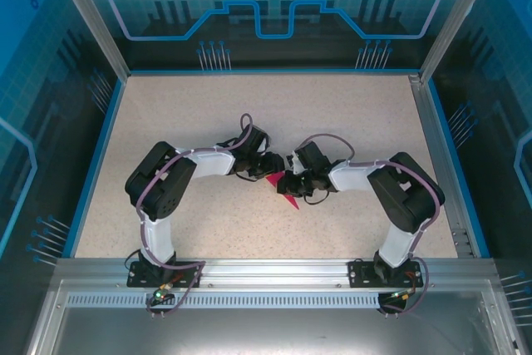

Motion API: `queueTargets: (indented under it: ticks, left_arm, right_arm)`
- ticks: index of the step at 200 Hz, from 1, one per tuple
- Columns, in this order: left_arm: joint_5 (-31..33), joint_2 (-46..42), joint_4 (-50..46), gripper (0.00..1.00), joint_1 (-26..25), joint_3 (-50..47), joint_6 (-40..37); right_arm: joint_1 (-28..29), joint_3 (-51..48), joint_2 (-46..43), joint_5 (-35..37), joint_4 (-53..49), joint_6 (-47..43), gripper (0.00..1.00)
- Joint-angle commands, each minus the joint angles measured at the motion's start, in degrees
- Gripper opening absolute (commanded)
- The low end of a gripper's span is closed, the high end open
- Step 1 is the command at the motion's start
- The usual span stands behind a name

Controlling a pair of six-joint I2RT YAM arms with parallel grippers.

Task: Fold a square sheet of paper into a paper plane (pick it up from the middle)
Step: Fold the wing for the fifth time at the center of the table.

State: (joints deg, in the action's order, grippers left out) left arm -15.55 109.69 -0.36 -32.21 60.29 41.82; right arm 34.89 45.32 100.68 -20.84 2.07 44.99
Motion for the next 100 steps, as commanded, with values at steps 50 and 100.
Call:
queueTargets:
  ticks: [50, 100]
  left_arm:
    - [3.4, 2.5, -4.4, 0.43, 0.6, -2.0, -1.7]
    - [3.6, 2.2, -4.4, 0.43, 0.7, -2.2, -1.4]
  right_arm:
    - [-0.3, -3.4, -3.0, -1.2, -5.0, -1.8, 0.16]
    - [-2.1, -8.4, -3.1, -3.6, -2.1, -0.8, 0.16]
